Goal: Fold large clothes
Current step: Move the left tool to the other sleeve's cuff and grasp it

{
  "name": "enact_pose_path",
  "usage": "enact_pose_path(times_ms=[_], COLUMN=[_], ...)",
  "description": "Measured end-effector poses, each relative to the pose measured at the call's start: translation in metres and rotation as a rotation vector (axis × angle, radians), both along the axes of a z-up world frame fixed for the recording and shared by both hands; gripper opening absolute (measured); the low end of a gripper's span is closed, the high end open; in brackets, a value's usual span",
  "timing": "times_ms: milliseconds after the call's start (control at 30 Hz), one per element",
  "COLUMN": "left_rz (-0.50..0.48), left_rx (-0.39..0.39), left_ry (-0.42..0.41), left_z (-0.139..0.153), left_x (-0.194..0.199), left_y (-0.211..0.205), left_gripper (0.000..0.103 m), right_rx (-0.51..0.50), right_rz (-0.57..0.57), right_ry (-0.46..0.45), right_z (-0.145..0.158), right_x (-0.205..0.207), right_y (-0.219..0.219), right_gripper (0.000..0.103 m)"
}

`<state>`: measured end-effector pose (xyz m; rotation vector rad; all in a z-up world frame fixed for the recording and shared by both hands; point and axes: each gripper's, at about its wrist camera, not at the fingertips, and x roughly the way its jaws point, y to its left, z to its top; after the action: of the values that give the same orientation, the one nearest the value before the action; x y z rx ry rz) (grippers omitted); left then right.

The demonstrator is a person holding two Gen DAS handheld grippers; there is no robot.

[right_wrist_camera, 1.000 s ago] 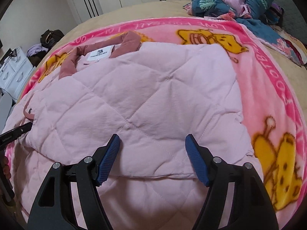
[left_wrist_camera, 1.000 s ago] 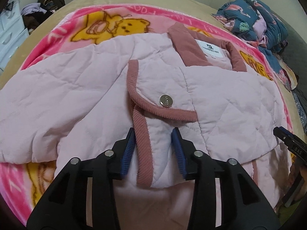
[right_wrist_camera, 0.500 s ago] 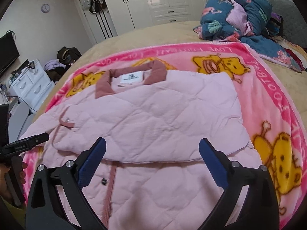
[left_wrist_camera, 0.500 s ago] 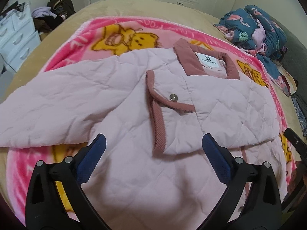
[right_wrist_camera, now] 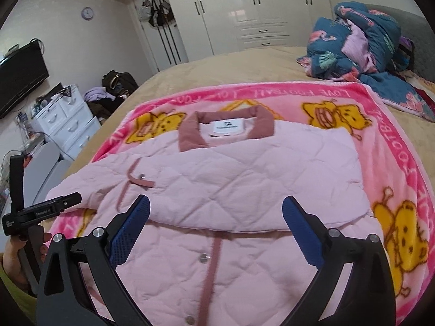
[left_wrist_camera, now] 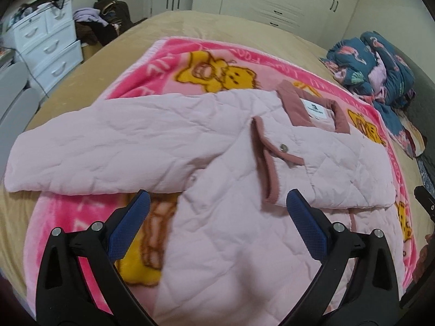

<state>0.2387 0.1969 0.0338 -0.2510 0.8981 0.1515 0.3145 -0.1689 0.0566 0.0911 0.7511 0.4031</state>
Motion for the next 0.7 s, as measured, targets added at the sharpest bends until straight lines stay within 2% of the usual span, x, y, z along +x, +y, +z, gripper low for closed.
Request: enact_pose_path(times_ms=[333,700], left_rz=[0.085,0.2], left_rx=[-0.004,0.008], left_ry=[-0.033,-0.037], left_z=[0.007,-0.003], left_x=[-0.028,-0.054], left_y=[0.042,0.093], left_gripper=[0.094,0.094], right_rx=[0.011,-0.016], right_rz=[0.076,0.185], right_ry=[-0.027,-0.044], right_z=[0.017,0.022], right_x=[-0.009,-0.021], right_y=[0.051,0.12], right_gripper=[0.098,0.098])
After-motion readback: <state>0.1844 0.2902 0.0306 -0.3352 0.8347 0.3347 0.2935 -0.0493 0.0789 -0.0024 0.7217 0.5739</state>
